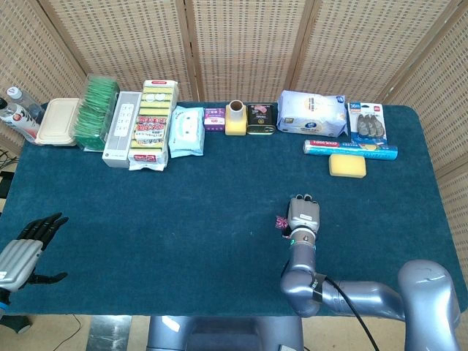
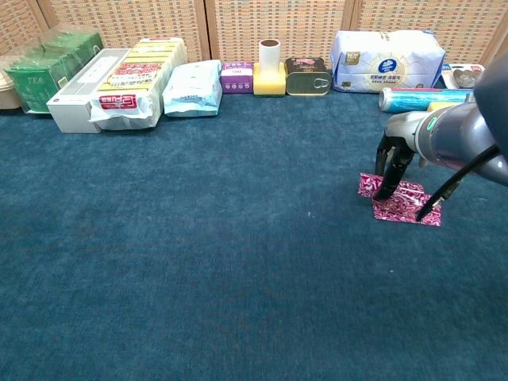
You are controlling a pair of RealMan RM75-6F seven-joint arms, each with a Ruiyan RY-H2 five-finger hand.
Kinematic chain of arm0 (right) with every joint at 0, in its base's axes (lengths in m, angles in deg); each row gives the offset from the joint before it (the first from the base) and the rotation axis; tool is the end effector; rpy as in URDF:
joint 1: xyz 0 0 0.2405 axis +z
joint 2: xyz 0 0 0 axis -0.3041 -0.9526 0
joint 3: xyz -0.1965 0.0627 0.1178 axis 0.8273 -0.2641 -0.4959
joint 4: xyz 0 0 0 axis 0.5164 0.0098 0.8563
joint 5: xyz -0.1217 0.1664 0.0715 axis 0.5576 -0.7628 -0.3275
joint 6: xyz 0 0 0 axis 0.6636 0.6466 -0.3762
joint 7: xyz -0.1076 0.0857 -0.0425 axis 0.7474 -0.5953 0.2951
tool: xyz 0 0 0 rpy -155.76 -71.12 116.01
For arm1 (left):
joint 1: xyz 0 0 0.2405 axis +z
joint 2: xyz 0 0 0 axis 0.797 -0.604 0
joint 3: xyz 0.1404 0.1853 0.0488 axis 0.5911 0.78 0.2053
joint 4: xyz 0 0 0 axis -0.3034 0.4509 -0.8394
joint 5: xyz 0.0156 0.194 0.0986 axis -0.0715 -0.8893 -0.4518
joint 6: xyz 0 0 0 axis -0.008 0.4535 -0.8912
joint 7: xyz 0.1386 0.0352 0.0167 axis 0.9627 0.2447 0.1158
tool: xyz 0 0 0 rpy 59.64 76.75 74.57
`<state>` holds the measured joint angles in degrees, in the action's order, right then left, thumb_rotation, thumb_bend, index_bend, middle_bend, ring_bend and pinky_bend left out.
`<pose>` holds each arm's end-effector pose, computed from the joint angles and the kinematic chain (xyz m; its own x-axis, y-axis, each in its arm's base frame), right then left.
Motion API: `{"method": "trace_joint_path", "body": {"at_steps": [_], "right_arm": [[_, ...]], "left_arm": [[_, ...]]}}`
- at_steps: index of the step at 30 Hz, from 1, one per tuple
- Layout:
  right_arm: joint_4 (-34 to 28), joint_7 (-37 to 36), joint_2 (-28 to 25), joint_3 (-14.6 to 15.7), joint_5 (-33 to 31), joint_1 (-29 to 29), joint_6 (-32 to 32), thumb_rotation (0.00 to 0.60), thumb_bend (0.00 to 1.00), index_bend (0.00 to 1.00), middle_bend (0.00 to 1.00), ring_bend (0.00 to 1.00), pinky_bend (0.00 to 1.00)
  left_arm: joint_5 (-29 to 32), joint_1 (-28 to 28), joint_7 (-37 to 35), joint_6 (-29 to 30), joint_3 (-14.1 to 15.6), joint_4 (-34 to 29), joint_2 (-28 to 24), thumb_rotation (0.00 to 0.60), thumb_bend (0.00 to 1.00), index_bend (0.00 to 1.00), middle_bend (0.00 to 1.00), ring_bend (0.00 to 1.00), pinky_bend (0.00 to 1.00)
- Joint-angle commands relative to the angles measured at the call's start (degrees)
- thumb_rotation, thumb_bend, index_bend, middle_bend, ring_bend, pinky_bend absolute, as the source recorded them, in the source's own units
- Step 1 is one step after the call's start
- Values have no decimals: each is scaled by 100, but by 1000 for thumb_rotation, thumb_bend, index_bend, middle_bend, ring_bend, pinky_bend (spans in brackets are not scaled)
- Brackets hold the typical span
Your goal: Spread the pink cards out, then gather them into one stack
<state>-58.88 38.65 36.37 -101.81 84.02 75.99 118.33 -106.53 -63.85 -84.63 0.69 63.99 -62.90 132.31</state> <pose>-0.1057 -0.3274 -0.0398 0.2965 -0.5363 0.7902 -0.8296 0.2652 0.4913 -0.3010 0.1735 0.1395 0.3575 0.3355 0.8715 0.9332 -0.0912 -0.3477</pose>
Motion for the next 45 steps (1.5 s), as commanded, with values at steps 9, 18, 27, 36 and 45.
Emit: {"method": "trace_joint_path", "body": {"at_steps": [9,18,27,36,45], "right_arm": [[39,-39,-54,-220,-156,-234,-177,600,307,422,174,88,185],[-34,24,-98,-235,-95,-310,-185,600,307,409,170,88,185],[-17,17,-100,-212,-99,-452,-145,600,307,394,168,88,185],[-96,-5,-187,-211,-10,-585,-167,600,307,342,161,88,185],[-166,28,-187,-213,4,-636,-160,600,307,342,158,88,184]], "left_arm": [[42,-11,0,-33,-5,-8,0,600,32,0,0,0,35],[26,-1,-22,-4,-2,-4,-6,600,32,0,0,0,35],[32,-4,-63,-6,-6,12,-11,600,32,0,0,0,35],[15,0,-76,7,0,10,-14,600,33,0,0,0,35],[9,3,-72,14,3,5,-15,600,32,0,0,0,35]]}}
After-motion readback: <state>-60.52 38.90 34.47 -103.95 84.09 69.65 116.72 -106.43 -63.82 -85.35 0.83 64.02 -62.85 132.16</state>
